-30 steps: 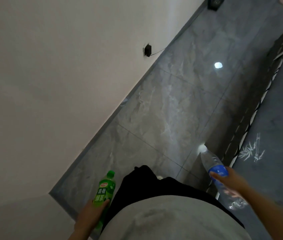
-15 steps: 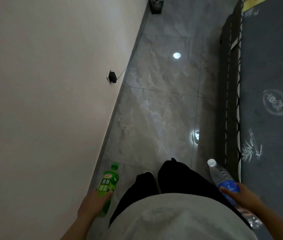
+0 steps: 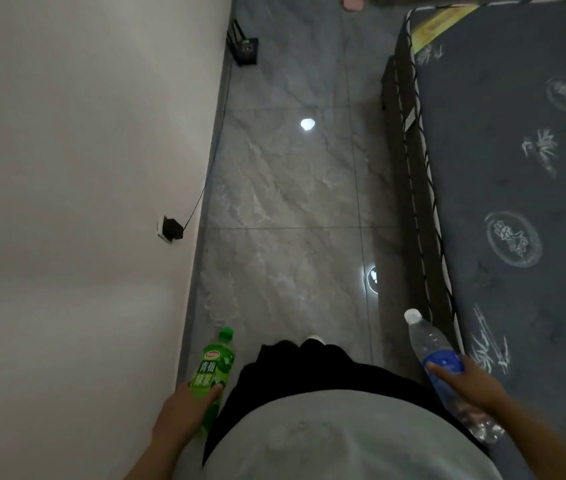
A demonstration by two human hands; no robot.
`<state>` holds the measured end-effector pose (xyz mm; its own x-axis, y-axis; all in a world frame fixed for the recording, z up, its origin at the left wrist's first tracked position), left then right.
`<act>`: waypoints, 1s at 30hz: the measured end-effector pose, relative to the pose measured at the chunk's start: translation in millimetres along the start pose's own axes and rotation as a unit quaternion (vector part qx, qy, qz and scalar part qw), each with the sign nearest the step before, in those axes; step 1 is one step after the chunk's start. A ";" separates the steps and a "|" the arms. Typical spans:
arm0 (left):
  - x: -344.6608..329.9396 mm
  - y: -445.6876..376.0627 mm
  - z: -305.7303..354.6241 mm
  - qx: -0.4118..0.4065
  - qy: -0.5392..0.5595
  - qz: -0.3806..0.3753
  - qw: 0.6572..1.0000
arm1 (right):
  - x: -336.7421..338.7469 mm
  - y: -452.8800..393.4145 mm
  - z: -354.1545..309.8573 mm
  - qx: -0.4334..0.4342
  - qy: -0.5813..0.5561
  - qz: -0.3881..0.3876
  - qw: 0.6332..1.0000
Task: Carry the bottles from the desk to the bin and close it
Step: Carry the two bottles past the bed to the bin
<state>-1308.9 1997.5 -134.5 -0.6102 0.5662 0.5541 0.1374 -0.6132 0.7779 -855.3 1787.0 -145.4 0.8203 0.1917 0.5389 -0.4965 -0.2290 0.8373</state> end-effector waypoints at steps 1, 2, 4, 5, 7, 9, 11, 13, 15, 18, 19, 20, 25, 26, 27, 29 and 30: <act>1.9 -4.1 7.7 0.004 -0.003 0.003 1.000 | 13.8 -6.0 -16.2 0.011 0.003 0.003 1.000; 4.0 -8.3 14.1 0.012 -0.005 0.004 1.000 | 26.2 -11.4 -32.4 0.019 0.002 0.004 1.000; 8.0 -15.6 27.5 0.034 -0.007 0.000 0.999 | 47.3 -22.3 -61.6 0.026 -0.007 0.006 1.000; 10.3 -21.0 36.2 0.043 -0.005 -0.004 0.999 | 56.6 -28.2 -75.3 0.026 -0.009 0.006 1.000; 15.7 -35.8 57.8 0.048 0.000 -0.010 0.999 | 71.8 -42.1 -98.4 0.029 -0.006 0.000 1.000; 21.4 -53.8 87.2 0.048 -0.005 -0.021 0.999 | 83.2 -55.5 -117.4 0.027 -0.009 -0.004 1.000; 29.2 -76.8 122.4 0.043 -0.008 -0.029 0.999 | 94.1 -69.5 -133.7 0.016 -0.017 -0.006 1.000; 40.5 -102.4 160.4 0.028 -0.014 -0.030 0.999 | 105.7 -82.7 -146.4 -0.002 -0.026 -0.012 1.000; 52.2 -126.2 200.6 0.017 -0.019 -0.025 0.999 | 116.0 -93.3 -156.6 -0.025 -0.038 -0.015 0.999; 67.0 -162.0 269.3 -0.006 -0.051 -0.019 0.998 | 136.5 -108.3 -168.2 -0.054 -0.058 -0.011 0.997; 70.9 -172.2 294.6 -0.018 -0.057 -0.017 0.998 | 143.1 -112.5 -171.7 -0.061 -0.062 -0.018 0.996; 74.2 -180.2 319.9 -0.030 -0.061 -0.018 0.998 | 148.7 -115.8 -175.3 -0.068 -0.066 -0.027 0.995; 74.8 -218.5 438.0 -0.091 -0.058 -0.028 0.994 | 193.2 -150.9 -204.1 -0.109 -0.080 -0.030 0.990; 72.8 -225.6 458.9 -0.098 -0.056 -0.030 0.993 | 204.4 -161.4 -213.0 -0.112 -0.082 -0.034 0.990; 70.7 -232.5 478.5 -0.102 -0.054 -0.029 0.993 | 217.5 -173.3 -223.0 -0.113 -0.082 -0.036 0.990; 66.6 -243.6 512.7 -0.104 -0.048 -0.029 0.993 | 248.6 -197.4 -246.8 -0.104 -0.075 -0.030 0.991; 64.9 -248.5 525.6 -0.097 -0.047 -0.032 0.994 | 265.5 -208.5 -260.5 -0.096 -0.072 -0.022 0.993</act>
<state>-972.6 2476.2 -136.0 -0.5359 0.6503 0.5384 -0.0580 -0.6646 0.7449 -608.0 2134.2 -152.8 0.8678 0.0557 0.4939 -0.4927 -0.0344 0.8695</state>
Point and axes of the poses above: each hand's wrist, its own y-axis away from the middle knuckle, its own x-axis out of the back of the hand, z = x × y, the point moved 6 cm from there along -y, towards the middle knuckle, and after that the axes turned 12 degrees about y, right-handed, at the moved point
